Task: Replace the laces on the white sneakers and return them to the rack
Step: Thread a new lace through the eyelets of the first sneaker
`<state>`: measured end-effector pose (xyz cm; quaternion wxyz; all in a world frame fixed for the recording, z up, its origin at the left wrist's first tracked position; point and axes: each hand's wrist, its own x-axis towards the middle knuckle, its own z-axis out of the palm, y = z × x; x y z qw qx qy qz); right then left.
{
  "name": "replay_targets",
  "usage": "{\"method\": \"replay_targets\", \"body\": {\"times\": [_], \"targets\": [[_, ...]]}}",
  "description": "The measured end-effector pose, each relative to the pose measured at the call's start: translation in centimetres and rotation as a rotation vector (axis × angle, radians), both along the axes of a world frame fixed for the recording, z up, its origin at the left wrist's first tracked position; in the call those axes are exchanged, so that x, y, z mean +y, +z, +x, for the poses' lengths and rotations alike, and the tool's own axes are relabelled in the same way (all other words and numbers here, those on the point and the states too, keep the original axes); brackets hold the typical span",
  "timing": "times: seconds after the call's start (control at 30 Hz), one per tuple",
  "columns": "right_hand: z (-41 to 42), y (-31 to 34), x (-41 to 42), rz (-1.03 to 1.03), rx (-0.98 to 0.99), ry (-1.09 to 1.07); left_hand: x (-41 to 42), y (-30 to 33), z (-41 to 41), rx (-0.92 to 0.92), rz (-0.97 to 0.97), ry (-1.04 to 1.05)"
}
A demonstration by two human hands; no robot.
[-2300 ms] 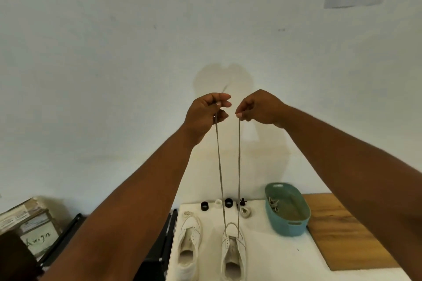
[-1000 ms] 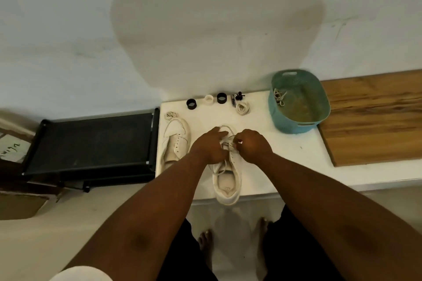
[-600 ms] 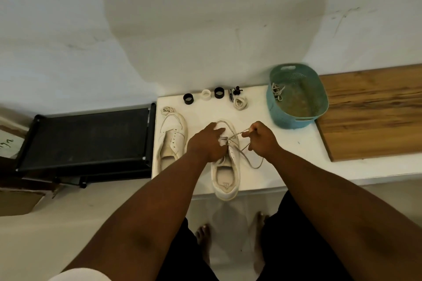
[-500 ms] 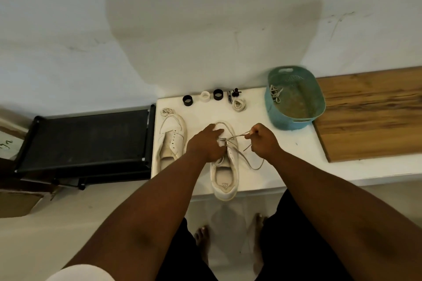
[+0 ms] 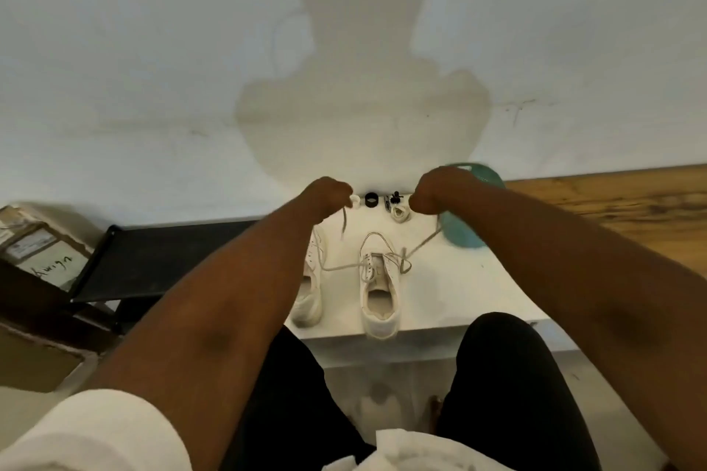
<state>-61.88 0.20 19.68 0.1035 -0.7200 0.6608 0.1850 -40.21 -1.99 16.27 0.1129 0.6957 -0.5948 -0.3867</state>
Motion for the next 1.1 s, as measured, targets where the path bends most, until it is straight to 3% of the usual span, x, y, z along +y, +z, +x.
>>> {"method": "replay_targets", "body": {"times": [0.1, 0.17, 0.33, 0.53, 0.77, 0.87, 0.97, 1.1], "targets": [[1.5, 6.7, 1.2, 0.189, -0.064, -0.033, 1.2, 6.9, 0.7, 0.282, -0.041, 0.017], [1.8, 10.8, 1.7, 0.218, -0.209, -0.086, 1.8, 10.9, 0.9, 0.447, -0.108, -0.010], [1.6, 19.5, 3.5, -0.093, -0.918, -0.083, 4.1, 19.8, 0.9, 0.882, -0.345, -0.001], [1.5, 25.1, 4.3, -0.509, -1.509, -0.040, 5.8, 26.5, 0.2, 1.036, -0.540, -0.047], [2.5, 25.5, 3.8, -0.746, -1.689, -0.097, 6.1, 26.8, -1.2, 1.184, -0.616, 0.073], [3.2, 25.2, 4.1, -0.834, -1.639, -0.139, 6.2, 27.2, -1.8, 1.231, -0.723, 0.121], [3.8, 25.2, 4.6, -0.853, -1.549, -0.135, 6.4, 27.6, -2.0, 1.119, -0.807, 0.171], [4.2, 24.9, 5.2, -0.820, -1.472, -0.132, 6.5, 26.6, -0.9, 0.980, -0.766, 0.167]]}}
